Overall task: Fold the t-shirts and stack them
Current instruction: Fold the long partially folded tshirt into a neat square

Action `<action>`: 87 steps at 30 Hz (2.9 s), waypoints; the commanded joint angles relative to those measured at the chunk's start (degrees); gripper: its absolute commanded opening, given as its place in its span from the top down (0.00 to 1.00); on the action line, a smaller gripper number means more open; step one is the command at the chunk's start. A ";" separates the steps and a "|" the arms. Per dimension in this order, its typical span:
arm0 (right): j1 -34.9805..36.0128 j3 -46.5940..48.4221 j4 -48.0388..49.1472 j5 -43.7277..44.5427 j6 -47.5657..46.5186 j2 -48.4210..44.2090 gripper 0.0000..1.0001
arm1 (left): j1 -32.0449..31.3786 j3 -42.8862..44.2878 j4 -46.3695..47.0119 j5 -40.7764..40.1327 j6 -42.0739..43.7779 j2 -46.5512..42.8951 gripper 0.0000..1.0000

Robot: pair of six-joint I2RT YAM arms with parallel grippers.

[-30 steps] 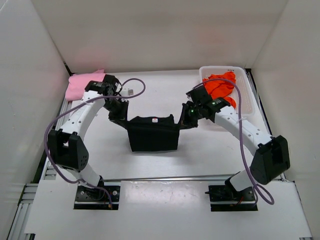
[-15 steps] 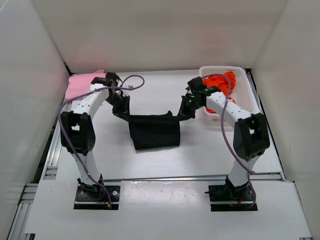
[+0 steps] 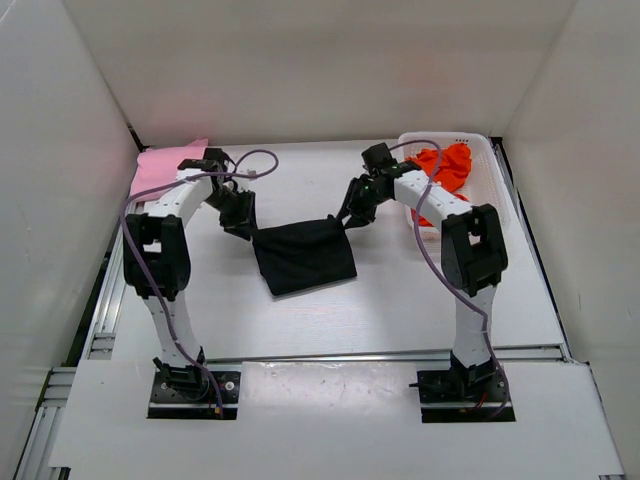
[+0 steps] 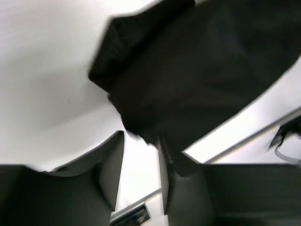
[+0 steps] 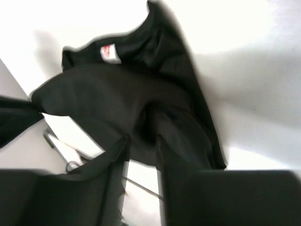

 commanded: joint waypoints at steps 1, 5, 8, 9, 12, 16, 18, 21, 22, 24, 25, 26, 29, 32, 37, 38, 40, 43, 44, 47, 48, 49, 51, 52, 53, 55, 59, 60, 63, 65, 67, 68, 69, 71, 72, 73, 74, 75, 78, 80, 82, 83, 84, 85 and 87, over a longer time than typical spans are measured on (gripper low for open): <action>-0.40 4.46 4.54 3.65 1.99 1.36 0.51 | 1.45 -0.57 4.61 -1.80 0.30 1.59 0.52; -0.40 5.79 8.24 9.61 -2.56 -0.22 0.48 | 2.94 4.70 4.61 -3.20 0.30 4.41 0.39; 1.08 1.94 10.70 11.12 -6.69 -4.78 0.49 | 4.18 7.26 5.31 -6.27 0.30 3.45 0.37; 2.31 0.44 10.71 11.74 -7.40 -7.23 0.50 | 4.18 7.26 6.27 -7.51 0.30 0.83 0.37; 4.77 -4.83 10.71 13.76 -9.52 -10.41 0.66 | 1.90 2.53 11.19 -14.01 0.30 -5.15 0.37; 6.71 -7.65 9.40 11.58 -10.13 -10.95 0.96 | -5.73 -3.54 13.05 -10.34 0.30 -12.46 0.50; 6.72 -7.05 6.85 9.82 -10.13 -8.93 1.00 | -7.42 -4.08 11.04 -8.75 0.30 -12.47 0.59; 7.85 -6.51 3.52 8.14 -10.13 -7.26 1.00 | -8.57 -4.78 8.84 -8.13 0.30 -7.82 0.69; 7.86 -6.51 2.72 8.14 -10.13 -6.56 1.00 | -8.57 -5.48 8.83 -8.13 0.30 -6.77 0.69; 7.86 -7.65 2.71 8.14 -10.13 -6.55 1.00 | -8.57 -5.49 9.35 -8.13 0.30 -4.13 0.69; 8.38 -7.66 2.71 8.14 -10.13 -6.03 1.00 | -8.57 -5.49 9.36 -9.18 0.30 -3.25 0.69; 8.39 -8.53 2.71 8.75 -10.13 -6.03 1.00 | -8.57 -5.49 9.88 -10.06 0.30 -1.41 0.69; 8.39 -9.06 4.72 8.24 -9.52 -4.72 1.00 | -8.57 -4.96 10.50 -13.58 0.30 0.88 0.69; 8.39 -7.14 5.79 7.53 -8.38 -1.55 1.00 | -8.57 -4.96 11.91 -14.73 0.30 2.21 0.67; 8.39 -4.58 7.71 9.54 -5.92 2.23 1.00 | -8.57 -3.11 13.13 -17.18 0.30 5.28 0.64; 8.39 -4.58 9.29 10.07 -4.52 2.93 1.00 | -8.57 -3.11 13.75 -17.19 0.30 5.28 0.64; 8.39 -2.57 10.97 10.69 -3.46 4.77 1.00 | -8.57 -3.64 14.36 -18.32 0.30 5.28 0.63; 7.16 1.47 11.50 10.69 -0.65 8.02 1.00 | -8.57 -3.64 14.89 -18.94 0.30 5.28 0.63; 6.55 2.09 12.11 10.69 0.23 8.65 1.00 | -8.57 -3.64 14.89 -19.55 0.30 5.28 0.63; 5.14 2.10 15.53 10.17 4.18 8.65 1.00 | -8.57 -3.64 15.42 -20.17 0.30 5.90 0.62; 5.13 1.40 17.72 10.16 6.37 8.65 1.00 | -8.57 -3.64 15.42 -20.17 0.30 5.90 0.62; 4.35 1.40 18.87 10.16 7.52 8.65 1.00 | -8.57 -3.64 15.42 -20.70 0.30 6.42 0.62; 3.73 0.78 20.20 10.16 9.19 8.65 1.00 | -8.57 -2.94 15.95 -20.70 0.30 7.12 0.62; 3.21 1.82 20.20 10.16 10.25 9.44 1.00 | -8.57 -2.42 15.95 -21.22 0.30 7.13 0.62; 3.20 3.14 20.72 10.16 10.78 9.44 1.00 | -8.57 -2.41 15.95 -21.23 0.30 7.65 0.62; 2.59 4.29 20.73 10.95 12.53 10.67 1.00 | -8.57 -1.80 15.95 -21.23 0.30 7.66 0.62; 0.92 9.90 20.73 10.79 16.23 14.79 1.00 | -8.57 -1.80 15.95 -21.23 0.30 8.18 0.61; 0.39 10.79 20.73 10.17 16.93 16.46 1.00 | -8.57 -1.80 15.95 -21.23 0.30 8.18 0.59; 0.39 14.21 20.73 10.16 16.77 18.49 1.00 | -7.96 -1.27 15.95 -19.48 0.30 7.40 0.46; 0.39 14.76 20.73 10.16 15.10 18.50 1.00 | -7.95 -1.27 15.95 -17.20 0.30 6.17 0.40; 0.39 13.89 20.73 10.77 13.95 17.09 1.00 | -7.34 0.13 15.95 -17.19 0.30 4.94 0.37; 0.39 13.35 20.73 11.39 13.43 16.57 1.00 | -7.34 0.14 15.95 -18.49 0.30 4.93 0.33; 0.39 12.83 20.73 12.09 12.72 15.95 1.00 | -7.34 1.01 15.95 -19.55 0.30 4.93 0.33; 0.39 12.12 20.21 12.62 12.02 15.34 1.00 | -6.72 2.50 15.95 -21.22 0.30 7.12 0.33; 0.39 11.25 19.42 12.62 10.71 14.20 0.98 | -5.85 2.51 15.08 -21.23 0.30 7.13 0.33; 0.39 10.02 19.41 12.62 9.65 13.32 0.92 | -4.80 3.38 14.37 -20.10 0.30 7.74 0.32; 0.91 9.40 17.93 12.62 8.34 11.31 0.65 | -4.27 3.39 14.37 -19.04 0.30 7.22 0.32; 0.92 8.78 17.05 13.32 5.28 10.16 0.54 | -3.74 3.39 14.37 -16.42 0.30 6.61 0.31; 2.84 5.45 12.74 16.47 -0.44 4.80 0.43 | -3.21 3.39 14.37 -14.03 0.30 3.53 0.27; 4.07 -0.60 12.12 18.24 -1.35 -0.28 0.42 | -3.21 3.39 13.67 -13.24 0.30 1.34 0.25; 4.69 -7.79 12.12 18.77 -1.96 -4.77 0.36 | -3.21 3.39 12.00 -13.23 0.30 -0.59 0.22; 4.70 -9.92 12.12 17.99 -1.96 -5.84 0.34 | -3.21 3.39 10.86 -13.23 0.30 -0.60 0.22; 4.70 -11.86 12.12 17.12 -1.96 -6.81 0.33 | -2.51 2.52 9.63 -12.71 0.30 -1.56 0.21; 4.70 -13.70 12.12 15.98 -1.96 -7.51 0.33 | -2.50 1.81 7.27 -10.18 0.30 -2.09 0.19; 4.70 -18.02 13.07 11.95 -2.48 -8.31 0.33 | -1.71 -2.48 5.50 -3.69 0.30 -2.89 0.17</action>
